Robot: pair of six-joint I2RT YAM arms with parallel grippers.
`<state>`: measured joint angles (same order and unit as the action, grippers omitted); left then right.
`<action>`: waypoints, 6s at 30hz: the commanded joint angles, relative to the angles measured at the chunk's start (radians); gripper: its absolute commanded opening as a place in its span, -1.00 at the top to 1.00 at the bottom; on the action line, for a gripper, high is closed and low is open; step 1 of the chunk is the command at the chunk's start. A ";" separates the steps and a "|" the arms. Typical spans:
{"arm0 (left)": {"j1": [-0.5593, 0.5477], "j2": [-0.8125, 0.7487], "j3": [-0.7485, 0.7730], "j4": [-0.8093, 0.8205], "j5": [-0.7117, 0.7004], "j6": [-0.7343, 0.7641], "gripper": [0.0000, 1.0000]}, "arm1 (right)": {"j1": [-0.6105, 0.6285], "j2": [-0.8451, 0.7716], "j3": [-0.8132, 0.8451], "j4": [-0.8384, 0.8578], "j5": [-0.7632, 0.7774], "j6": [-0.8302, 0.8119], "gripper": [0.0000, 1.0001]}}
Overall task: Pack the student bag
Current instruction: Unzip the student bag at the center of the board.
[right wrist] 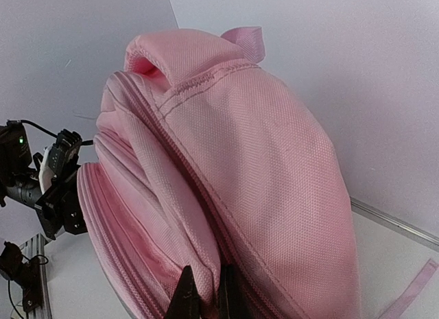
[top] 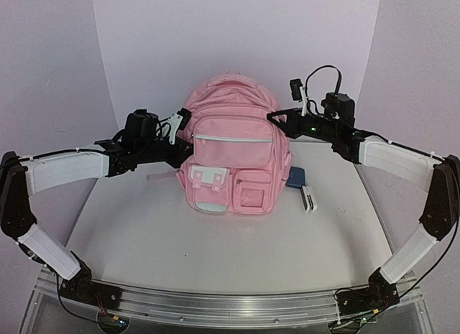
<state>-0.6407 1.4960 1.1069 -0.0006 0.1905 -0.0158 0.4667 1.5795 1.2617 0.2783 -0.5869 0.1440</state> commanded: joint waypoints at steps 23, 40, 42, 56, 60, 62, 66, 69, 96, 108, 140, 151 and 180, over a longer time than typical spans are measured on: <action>-0.030 0.006 0.348 -0.112 -0.088 0.283 1.00 | 0.021 -0.109 -0.005 0.162 -0.046 0.027 1.00; -0.084 0.188 0.706 -0.346 -0.054 0.547 0.99 | 0.024 -0.094 -0.028 0.153 -0.068 0.026 1.00; -0.096 0.211 0.752 -0.365 -0.056 0.590 1.00 | 0.024 -0.087 -0.028 0.153 -0.069 0.026 1.00; -0.184 0.313 0.897 -0.437 -0.109 0.730 0.98 | 0.026 -0.046 -0.011 0.154 -0.067 0.034 1.00; -0.189 0.331 0.934 -0.428 -0.160 0.798 0.97 | 0.029 -0.040 -0.010 0.154 -0.060 0.033 1.00; -0.191 0.342 0.972 -0.434 -0.162 0.818 0.97 | 0.032 -0.034 -0.009 0.154 -0.057 0.032 1.00; -0.215 0.371 1.032 -0.462 -0.147 0.857 0.94 | 0.038 -0.026 -0.007 0.154 -0.050 0.034 1.00; -0.243 0.396 1.048 -0.477 -0.158 0.880 0.94 | 0.038 -0.021 -0.004 0.155 -0.047 0.034 1.00; -0.264 0.199 0.903 -0.494 -0.224 0.427 -0.09 | 0.049 -0.165 -0.085 0.153 0.203 0.226 0.29; 0.012 -0.001 0.542 -0.471 0.144 0.076 -0.50 | 0.094 -0.243 -0.081 0.126 0.203 0.573 -0.15; 0.046 0.108 0.444 -0.395 0.343 0.163 0.52 | 0.283 -0.102 0.073 -0.063 0.414 0.545 -0.06; -0.105 0.054 0.337 -0.397 0.316 0.154 0.96 | 0.283 -0.103 0.150 -0.321 0.579 0.521 -0.08; -0.165 0.059 0.291 -0.360 0.238 0.114 1.00 | 0.309 -0.007 0.140 -0.554 0.461 0.575 0.17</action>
<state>-0.7891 1.5364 1.3914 -0.2985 0.4105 0.1024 0.7417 1.5249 1.4454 -0.1461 -0.0253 0.6871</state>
